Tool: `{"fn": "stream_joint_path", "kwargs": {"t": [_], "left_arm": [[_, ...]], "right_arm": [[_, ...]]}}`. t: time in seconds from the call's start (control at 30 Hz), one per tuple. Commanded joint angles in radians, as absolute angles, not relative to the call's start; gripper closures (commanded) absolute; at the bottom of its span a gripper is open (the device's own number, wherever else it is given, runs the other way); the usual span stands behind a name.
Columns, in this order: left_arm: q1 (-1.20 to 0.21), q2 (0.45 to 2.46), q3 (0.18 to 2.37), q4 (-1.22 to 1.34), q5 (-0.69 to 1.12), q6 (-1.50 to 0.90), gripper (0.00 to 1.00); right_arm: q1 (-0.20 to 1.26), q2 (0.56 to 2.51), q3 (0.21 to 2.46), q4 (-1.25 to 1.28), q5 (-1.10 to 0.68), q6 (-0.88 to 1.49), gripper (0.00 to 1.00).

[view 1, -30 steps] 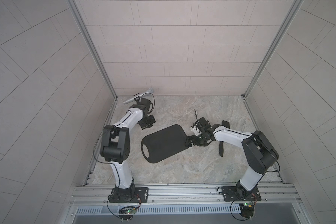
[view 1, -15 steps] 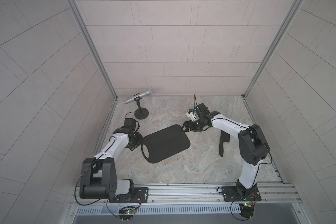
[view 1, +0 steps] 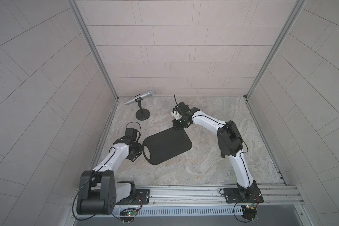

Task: Align the knife with the edge of the cutting board
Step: Adjust the work surface at the center of the board.

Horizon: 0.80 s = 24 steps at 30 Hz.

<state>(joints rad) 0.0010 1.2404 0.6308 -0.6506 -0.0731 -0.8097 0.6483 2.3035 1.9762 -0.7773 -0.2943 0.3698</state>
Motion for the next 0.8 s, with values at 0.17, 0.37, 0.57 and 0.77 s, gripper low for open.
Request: {"fn": "stream_joint_path", "kwargs": {"t": [0.17, 0.37, 0.57, 0.77], "left_arm": [[0.005, 1.313, 0.593, -0.613, -0.023, -0.864, 1.0], [0.0, 1.381, 0.59, -0.563, 0.009, -0.872, 1.0], [-0.043, 1.45, 0.617, -0.535, 0.006, -0.885, 1.0], [-0.071, 1.498, 0.66, -0.534, 0.008, -0.895, 1.0]], "right_arm": [[0.657, 2.517, 2.308, -1.008, -0.161, 0.307, 1.0], [0.657, 2.57, 2.373, -1.026, -0.14, 0.296, 1.0], [0.653, 2.589, 2.403, -1.042, -0.12, 0.296, 1.0], [0.642, 2.593, 2.422, -1.017, -0.173, 0.324, 1.0]]}}
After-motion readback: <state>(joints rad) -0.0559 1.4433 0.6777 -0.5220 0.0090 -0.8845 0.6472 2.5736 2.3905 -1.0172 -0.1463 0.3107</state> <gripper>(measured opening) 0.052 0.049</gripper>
